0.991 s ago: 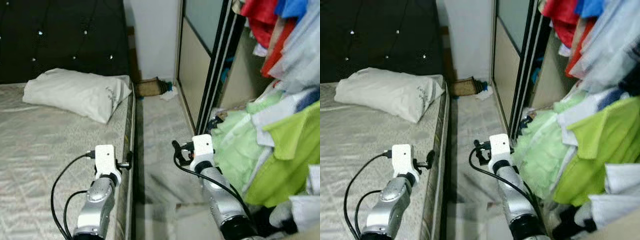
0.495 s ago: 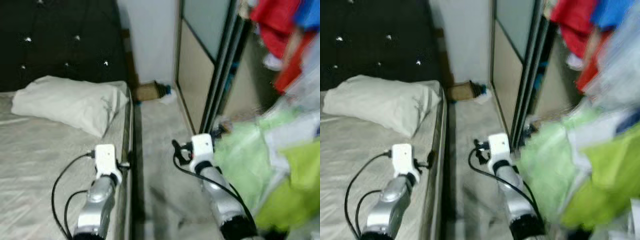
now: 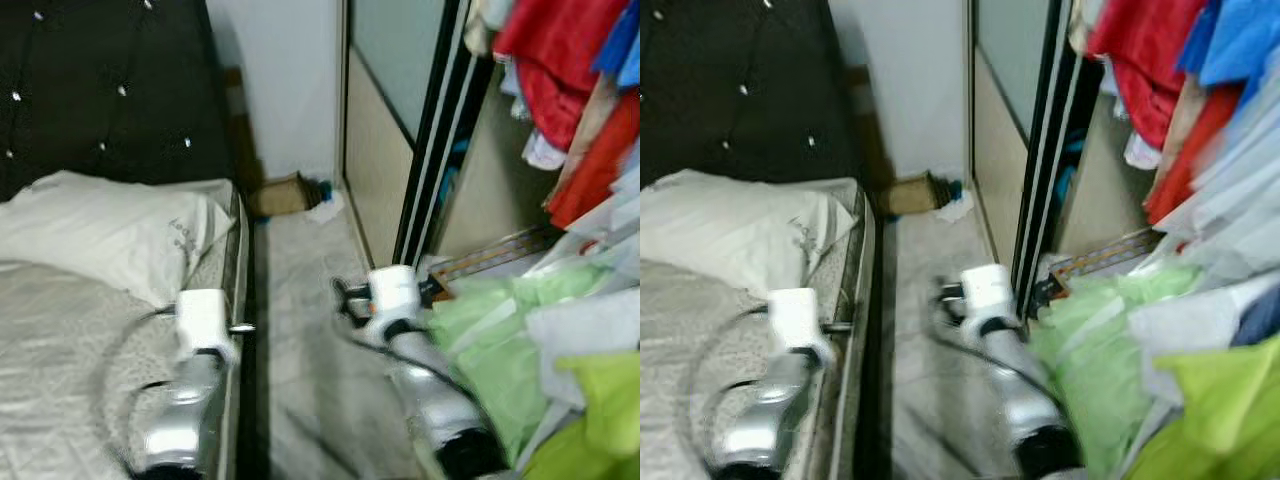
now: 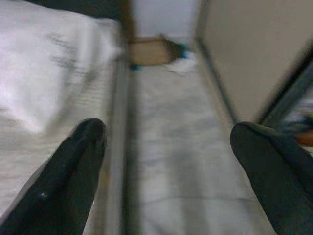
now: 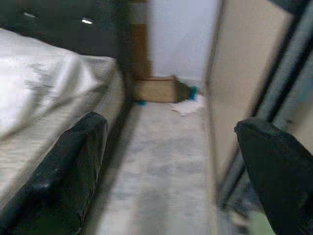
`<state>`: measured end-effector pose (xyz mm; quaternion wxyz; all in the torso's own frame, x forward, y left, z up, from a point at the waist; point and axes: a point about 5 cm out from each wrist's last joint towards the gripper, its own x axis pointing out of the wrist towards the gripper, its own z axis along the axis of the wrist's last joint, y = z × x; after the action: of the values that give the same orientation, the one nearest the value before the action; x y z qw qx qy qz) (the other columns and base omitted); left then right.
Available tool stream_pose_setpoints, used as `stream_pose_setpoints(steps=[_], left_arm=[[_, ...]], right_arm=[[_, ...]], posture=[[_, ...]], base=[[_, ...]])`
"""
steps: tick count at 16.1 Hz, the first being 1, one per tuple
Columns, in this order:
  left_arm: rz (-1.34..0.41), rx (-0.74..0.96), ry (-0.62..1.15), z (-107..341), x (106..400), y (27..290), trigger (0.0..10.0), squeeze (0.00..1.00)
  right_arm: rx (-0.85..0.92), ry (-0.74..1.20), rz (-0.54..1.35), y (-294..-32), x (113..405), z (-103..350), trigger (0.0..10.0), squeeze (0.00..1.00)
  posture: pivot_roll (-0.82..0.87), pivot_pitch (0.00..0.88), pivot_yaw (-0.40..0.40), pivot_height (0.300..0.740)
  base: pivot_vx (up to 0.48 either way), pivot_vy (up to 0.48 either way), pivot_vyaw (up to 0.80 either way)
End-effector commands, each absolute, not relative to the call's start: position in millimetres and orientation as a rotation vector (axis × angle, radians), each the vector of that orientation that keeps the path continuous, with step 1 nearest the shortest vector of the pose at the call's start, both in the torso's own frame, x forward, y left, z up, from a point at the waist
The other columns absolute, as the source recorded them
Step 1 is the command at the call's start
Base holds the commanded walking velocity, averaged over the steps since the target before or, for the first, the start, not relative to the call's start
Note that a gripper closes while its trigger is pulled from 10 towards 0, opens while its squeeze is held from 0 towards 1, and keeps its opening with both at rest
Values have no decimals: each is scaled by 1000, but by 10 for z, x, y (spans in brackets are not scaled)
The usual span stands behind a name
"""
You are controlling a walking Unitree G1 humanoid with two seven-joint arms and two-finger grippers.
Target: Clean up the room
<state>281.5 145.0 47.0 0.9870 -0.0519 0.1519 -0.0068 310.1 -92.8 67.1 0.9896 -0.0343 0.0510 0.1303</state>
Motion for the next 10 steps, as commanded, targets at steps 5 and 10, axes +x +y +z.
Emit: stream_pose_setpoints(steps=[5,10], left_arm=[[33,-88,301,457,2806,1580,10000,0],[54,-97,298,468,2793,1628,10000,0]], right_arm=[[-57,96,317,-784,3074,673,10000,0],[-65,93,330,-780,3050,673,10000,0]], posture=[[-121,37,33,740],[-125,36,32,740]], base=[[0,0,0],[0,0,0]])
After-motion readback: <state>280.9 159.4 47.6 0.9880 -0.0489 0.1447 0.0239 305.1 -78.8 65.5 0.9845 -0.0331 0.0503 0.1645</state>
